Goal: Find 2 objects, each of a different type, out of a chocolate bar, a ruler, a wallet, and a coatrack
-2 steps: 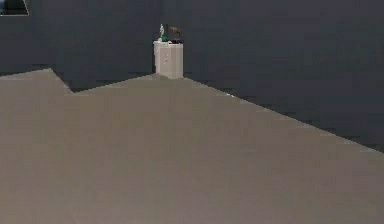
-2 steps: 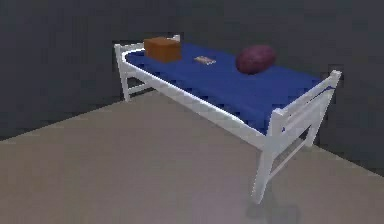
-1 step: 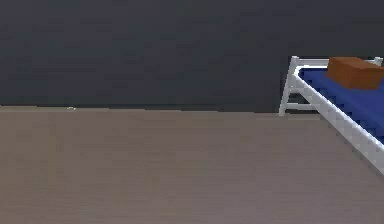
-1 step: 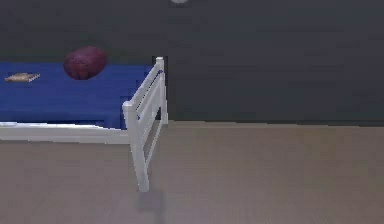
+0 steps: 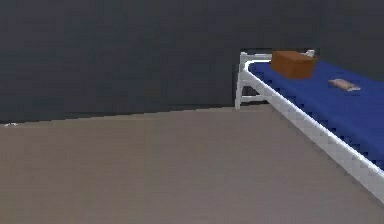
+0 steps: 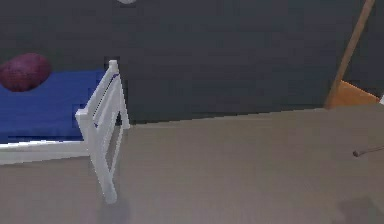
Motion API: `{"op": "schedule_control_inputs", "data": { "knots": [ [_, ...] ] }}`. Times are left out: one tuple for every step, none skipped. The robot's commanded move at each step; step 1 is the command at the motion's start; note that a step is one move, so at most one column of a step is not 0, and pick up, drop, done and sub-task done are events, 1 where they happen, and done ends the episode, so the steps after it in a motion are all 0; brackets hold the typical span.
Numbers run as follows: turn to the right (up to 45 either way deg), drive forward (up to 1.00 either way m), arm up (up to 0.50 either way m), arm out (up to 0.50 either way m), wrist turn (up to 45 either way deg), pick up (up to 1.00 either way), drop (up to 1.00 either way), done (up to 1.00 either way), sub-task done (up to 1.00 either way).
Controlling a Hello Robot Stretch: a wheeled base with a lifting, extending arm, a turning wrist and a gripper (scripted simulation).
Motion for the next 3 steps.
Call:
{"op": "schedule_control_inputs", "data": {
  "knots": [
    [0.0,0.2,0.0,0.0,0.0,0.0,0.0,0.0,0.0],
    [-45.0,0.0,0.0,0.0,0.0,0.0,0.0,0.0,0.0],
    [-45.0,0.0,0.0,0.0,0.0,0.0,0.0,0.0,0.0]
  ]
}}
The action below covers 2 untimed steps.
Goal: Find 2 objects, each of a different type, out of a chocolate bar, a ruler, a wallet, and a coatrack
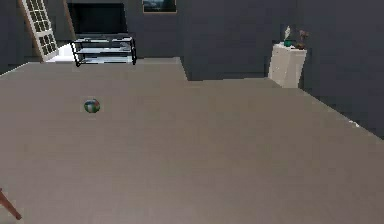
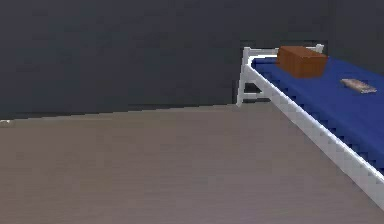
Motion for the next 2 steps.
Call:
{"op": "schedule_control_inputs", "data": {
  "knots": [
    [-3.0,0.0,0.0,0.0,0.0,0.0,0.0,0.0,0.0],
    [45.0,0.0,0.0,0.0,0.0,0.0,0.0,0.0,0.0]
  ]
}}
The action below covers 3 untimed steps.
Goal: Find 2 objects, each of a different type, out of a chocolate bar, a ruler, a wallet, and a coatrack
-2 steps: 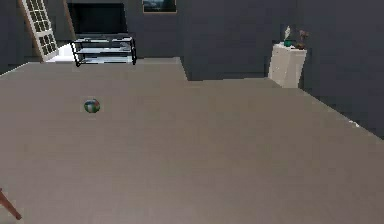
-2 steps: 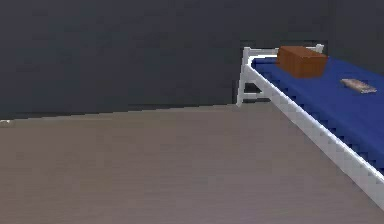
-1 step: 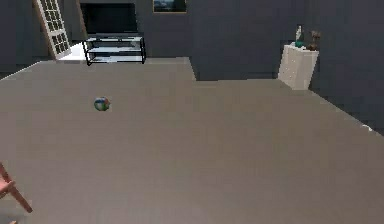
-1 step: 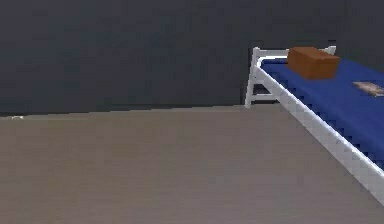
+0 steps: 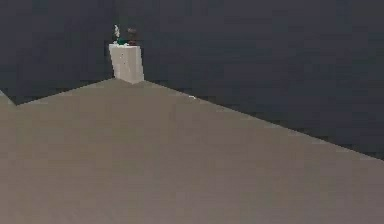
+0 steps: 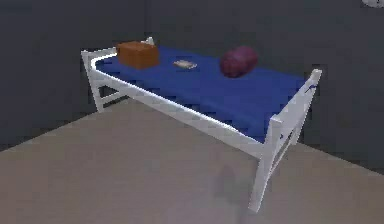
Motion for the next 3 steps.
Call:
{"op": "schedule_control_inputs", "data": {
  "knots": [
    [45.0,0.0,0.0,0.0,0.0,0.0,0.0,0.0,0.0],
    [39.0,0.0,0.0,0.0,0.0,0.0,0.0,0.0,0.0],
    [0.0,0.2,0.0,0.0,0.0,0.0,0.0,0.0,0.0]
  ]
}}
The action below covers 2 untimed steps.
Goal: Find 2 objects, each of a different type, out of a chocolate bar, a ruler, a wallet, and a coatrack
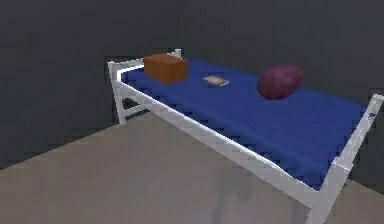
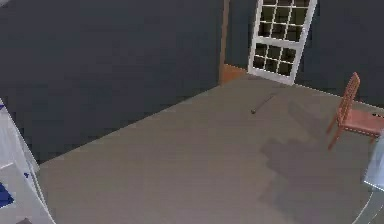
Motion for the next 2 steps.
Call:
{"op": "schedule_control_inputs", "data": {
  "knots": [
    [-45.0,0.0,0.0,0.0,0.0,0.0,0.0,0.0,0.0],
    [-45.0,0.0,0.0,0.0,0.0,0.0,0.0,0.0,0.0]
  ]
}}
